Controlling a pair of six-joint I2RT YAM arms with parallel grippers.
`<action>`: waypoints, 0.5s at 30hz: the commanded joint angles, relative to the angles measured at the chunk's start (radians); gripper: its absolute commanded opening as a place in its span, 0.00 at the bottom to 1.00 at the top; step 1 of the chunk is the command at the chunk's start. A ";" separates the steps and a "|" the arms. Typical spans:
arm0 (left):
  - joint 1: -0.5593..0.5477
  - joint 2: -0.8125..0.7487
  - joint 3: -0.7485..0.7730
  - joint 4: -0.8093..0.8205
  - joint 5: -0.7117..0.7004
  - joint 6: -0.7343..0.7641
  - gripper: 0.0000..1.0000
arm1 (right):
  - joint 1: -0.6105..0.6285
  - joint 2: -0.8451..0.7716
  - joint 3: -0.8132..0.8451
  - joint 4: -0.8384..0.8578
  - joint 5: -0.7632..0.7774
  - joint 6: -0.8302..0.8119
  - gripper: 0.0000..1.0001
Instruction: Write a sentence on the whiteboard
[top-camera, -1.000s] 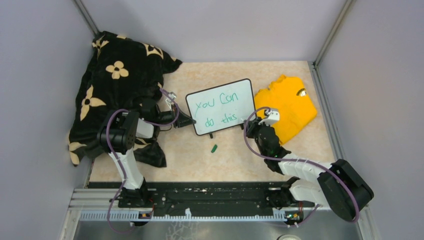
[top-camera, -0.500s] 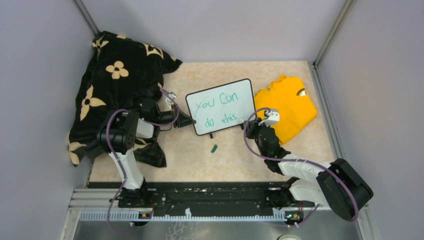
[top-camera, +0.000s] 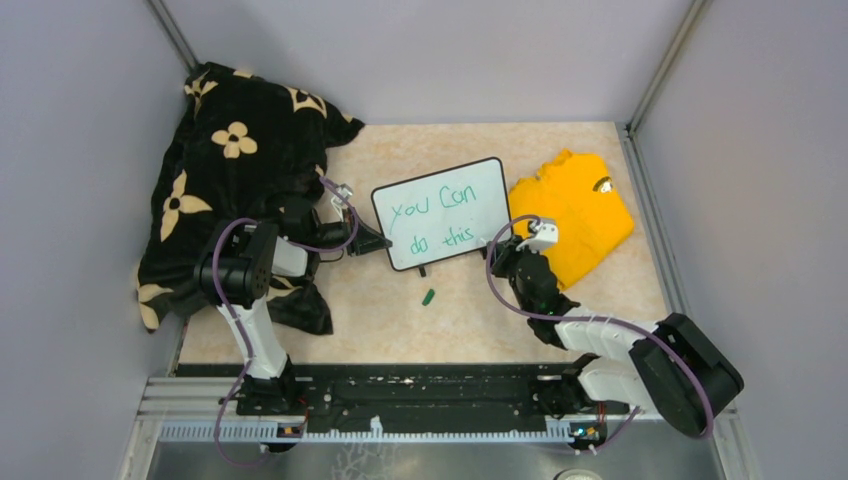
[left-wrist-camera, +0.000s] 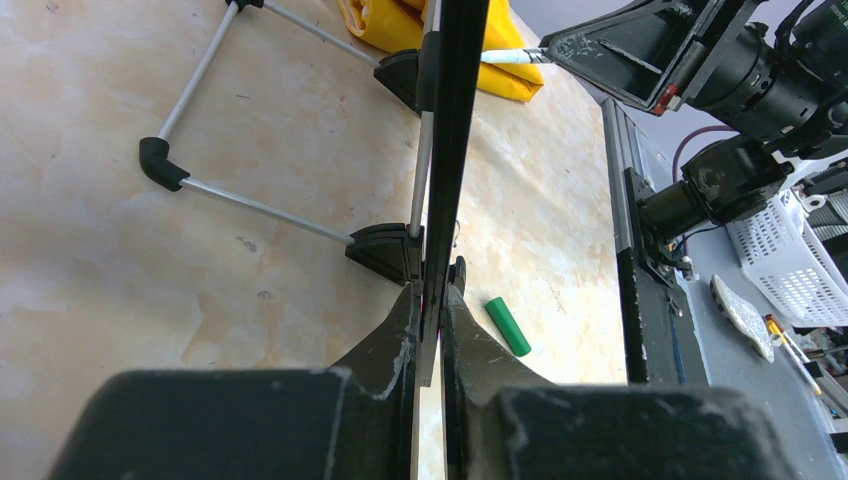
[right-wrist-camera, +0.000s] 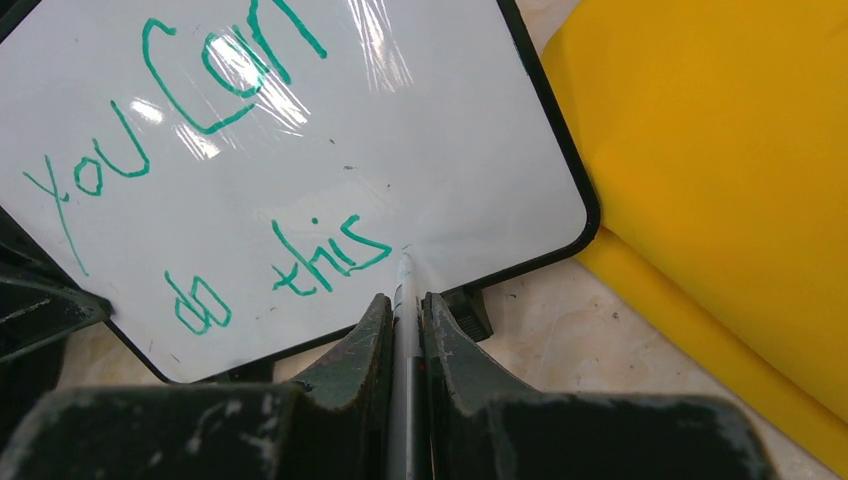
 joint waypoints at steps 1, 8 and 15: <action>-0.013 0.043 -0.012 -0.070 -0.054 0.017 0.00 | -0.016 0.013 0.035 0.061 0.005 0.016 0.00; -0.013 0.043 -0.012 -0.071 -0.054 0.017 0.00 | -0.024 0.029 0.037 0.073 -0.002 0.029 0.00; -0.013 0.043 -0.010 -0.074 -0.053 0.017 0.00 | -0.036 0.032 0.037 0.080 -0.009 0.041 0.00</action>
